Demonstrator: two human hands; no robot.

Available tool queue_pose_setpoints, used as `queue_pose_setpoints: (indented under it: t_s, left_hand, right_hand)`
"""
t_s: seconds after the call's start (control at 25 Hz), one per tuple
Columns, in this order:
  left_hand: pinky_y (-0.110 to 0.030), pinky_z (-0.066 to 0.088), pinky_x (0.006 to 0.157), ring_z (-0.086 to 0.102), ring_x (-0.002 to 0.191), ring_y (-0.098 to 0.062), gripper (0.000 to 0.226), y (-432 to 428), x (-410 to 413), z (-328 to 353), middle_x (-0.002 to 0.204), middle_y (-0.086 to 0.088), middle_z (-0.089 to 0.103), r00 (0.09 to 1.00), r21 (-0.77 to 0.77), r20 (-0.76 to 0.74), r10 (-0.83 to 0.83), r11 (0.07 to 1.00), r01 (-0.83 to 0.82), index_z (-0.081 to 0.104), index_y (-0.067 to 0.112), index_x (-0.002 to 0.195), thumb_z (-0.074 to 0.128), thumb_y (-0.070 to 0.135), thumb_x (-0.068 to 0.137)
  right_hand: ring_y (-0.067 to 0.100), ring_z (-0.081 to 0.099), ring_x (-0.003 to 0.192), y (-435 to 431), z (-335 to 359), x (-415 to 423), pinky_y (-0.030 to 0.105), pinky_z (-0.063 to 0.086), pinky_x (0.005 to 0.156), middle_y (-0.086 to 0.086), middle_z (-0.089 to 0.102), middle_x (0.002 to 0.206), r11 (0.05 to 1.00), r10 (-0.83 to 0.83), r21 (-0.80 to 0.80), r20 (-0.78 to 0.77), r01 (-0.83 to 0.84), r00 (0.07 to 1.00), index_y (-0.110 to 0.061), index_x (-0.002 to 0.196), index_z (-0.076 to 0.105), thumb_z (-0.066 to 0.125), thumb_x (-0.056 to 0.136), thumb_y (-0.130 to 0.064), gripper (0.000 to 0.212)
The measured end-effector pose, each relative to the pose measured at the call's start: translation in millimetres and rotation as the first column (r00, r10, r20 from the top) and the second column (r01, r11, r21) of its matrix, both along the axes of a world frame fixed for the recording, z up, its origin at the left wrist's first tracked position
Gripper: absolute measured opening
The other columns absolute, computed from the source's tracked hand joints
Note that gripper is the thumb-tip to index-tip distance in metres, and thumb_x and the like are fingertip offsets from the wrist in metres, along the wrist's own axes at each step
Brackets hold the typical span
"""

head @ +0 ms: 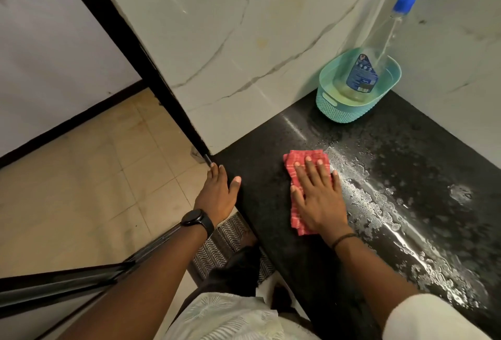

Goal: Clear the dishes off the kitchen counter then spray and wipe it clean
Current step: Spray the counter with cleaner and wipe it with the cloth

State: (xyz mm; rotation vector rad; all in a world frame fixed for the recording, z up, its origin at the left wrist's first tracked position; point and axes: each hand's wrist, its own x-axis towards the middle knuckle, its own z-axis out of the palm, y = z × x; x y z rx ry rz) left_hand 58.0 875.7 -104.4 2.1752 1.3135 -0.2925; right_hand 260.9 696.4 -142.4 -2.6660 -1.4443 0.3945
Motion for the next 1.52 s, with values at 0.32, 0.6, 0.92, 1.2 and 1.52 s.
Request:
queue_pose_setpoints:
  t_s: [0.32,0.6,0.92,1.2,1.52]
  left_hand:
    - [-0.045,0.024,0.123,0.008,0.156,-0.027,0.081,18.8,5.4,11.7,0.169,-0.014,0.002,0.994,-0.065,-0.076,-0.079,0.995,0.074,0.012,0.010,0.161,0.019,0.064,0.102]
    - [-0.054,0.022,0.122,0.015,0.153,-0.035,0.079,17.3,16.3,12.3,0.165,-0.018,0.019,0.997,0.103,-0.055,-0.055,0.993,0.060,0.023,0.016,0.158,0.023,0.069,0.099]
    - [-0.054,-0.007,0.123,-0.039,0.145,-0.027,0.112,-14.5,27.5,-20.9,0.161,-0.006,-0.036,0.994,-0.024,-0.065,-0.085,0.996,0.083,-0.022,0.018,0.158,0.022,0.088,0.082]
    - [-0.055,-0.010,0.121,-0.045,0.140,-0.026,0.118,-10.3,30.0,-23.4,0.159,-0.005,-0.041,0.991,-0.074,-0.077,-0.106,0.992,0.100,-0.025,0.019,0.156,0.027,0.090,0.079]
    - [-0.061,-0.005,0.122,-0.023,0.153,-0.027,0.117,-15.8,38.8,-22.6,0.166,-0.008,-0.024,0.999,0.180,-0.040,-0.005,0.984,0.012,-0.009,0.016,0.161,-0.012,0.092,0.072]
  right_hand:
    - [0.026,-0.014,0.157,114.6,7.3,4.5,0.054,-0.008,0.126,0.001,-0.008,0.172,1.000,0.010,0.002,-0.031,-0.010,0.999,-0.032,0.163,-0.002,0.002,0.103,-0.060,0.067]
    - [0.024,-0.008,0.158,61.7,8.6,-88.5,0.055,-0.005,0.126,-0.001,0.006,0.172,0.970,0.239,0.059,-0.094,-0.234,0.967,-0.035,0.162,0.006,0.012,0.106,-0.058,0.061]
    - [0.020,-0.010,0.158,-15.5,2.7,42.8,0.051,-0.003,0.128,-0.006,-0.005,0.172,0.996,-0.094,-0.008,-0.001,0.094,0.996,-0.039,0.164,0.003,0.012,0.104,-0.061,0.064]
    - [0.023,-0.007,0.159,76.3,7.4,78.2,0.051,-0.005,0.128,0.000,-0.002,0.173,0.994,-0.107,-0.001,0.013,0.107,0.994,-0.033,0.164,0.004,0.009,0.104,-0.058,0.066]
    - [0.023,-0.012,0.158,87.6,11.1,-7.9,0.052,-0.011,0.126,-0.001,-0.004,0.172,0.994,0.109,0.015,-0.049,-0.108,0.993,-0.033,0.164,0.003,0.013,0.103,-0.057,0.066]
